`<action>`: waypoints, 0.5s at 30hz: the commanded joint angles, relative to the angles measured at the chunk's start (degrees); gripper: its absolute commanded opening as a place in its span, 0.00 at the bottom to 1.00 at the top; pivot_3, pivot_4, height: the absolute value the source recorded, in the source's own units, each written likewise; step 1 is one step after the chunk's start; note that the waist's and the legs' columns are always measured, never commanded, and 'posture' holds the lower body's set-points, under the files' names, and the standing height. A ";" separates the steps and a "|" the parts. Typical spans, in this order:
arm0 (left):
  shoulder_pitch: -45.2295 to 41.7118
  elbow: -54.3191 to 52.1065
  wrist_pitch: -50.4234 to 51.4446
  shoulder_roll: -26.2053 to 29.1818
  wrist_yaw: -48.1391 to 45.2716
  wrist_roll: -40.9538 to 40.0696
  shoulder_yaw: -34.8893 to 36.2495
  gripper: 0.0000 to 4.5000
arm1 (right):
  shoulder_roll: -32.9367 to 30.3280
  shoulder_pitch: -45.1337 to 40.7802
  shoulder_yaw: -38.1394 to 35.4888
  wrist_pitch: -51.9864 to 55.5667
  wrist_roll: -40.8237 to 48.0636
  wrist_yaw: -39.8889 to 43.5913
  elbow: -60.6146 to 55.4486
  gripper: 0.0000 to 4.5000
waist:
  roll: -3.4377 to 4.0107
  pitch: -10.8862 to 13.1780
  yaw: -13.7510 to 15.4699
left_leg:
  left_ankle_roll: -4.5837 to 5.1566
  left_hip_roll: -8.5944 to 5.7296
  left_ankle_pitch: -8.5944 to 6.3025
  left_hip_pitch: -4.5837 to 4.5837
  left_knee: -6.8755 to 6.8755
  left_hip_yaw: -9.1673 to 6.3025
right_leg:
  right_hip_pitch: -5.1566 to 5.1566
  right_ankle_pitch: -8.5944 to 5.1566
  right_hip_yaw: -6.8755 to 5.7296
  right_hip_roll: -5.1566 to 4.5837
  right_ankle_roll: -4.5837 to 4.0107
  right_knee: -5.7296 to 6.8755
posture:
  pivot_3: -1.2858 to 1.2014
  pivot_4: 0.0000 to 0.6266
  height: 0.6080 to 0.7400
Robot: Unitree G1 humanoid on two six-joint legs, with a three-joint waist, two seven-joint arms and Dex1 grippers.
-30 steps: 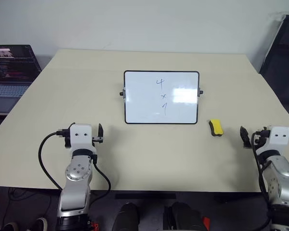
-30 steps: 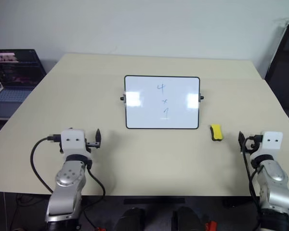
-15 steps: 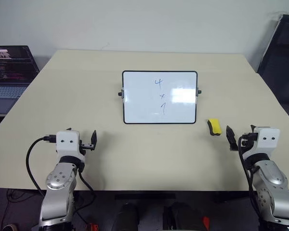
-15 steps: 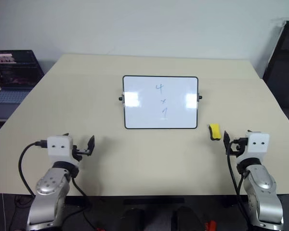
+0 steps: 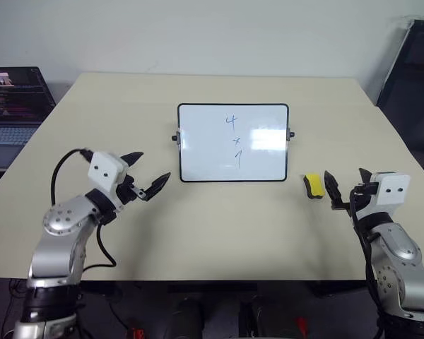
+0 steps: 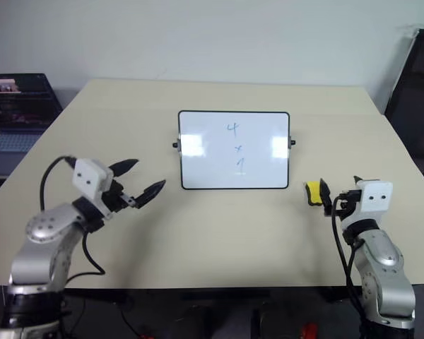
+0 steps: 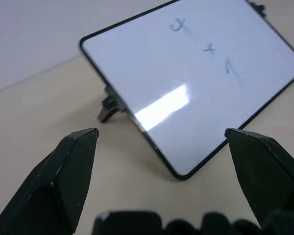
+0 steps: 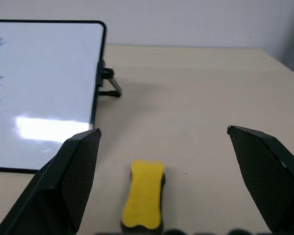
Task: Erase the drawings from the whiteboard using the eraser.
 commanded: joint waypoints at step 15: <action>-18.30 0.32 2.52 0.25 -25.06 -3.75 -18.46 1.00 | 0.35 -12.30 -0.04 37.08 5.75 -10.96 -8.60 1.00 | -0.01 0.03 0.04 | 0.01 -0.04 0.00 -0.11 0.01 -0.01 | -0.12 0.00 -0.01 0.05 0.00 0.02 | 0.52 0.24 1.00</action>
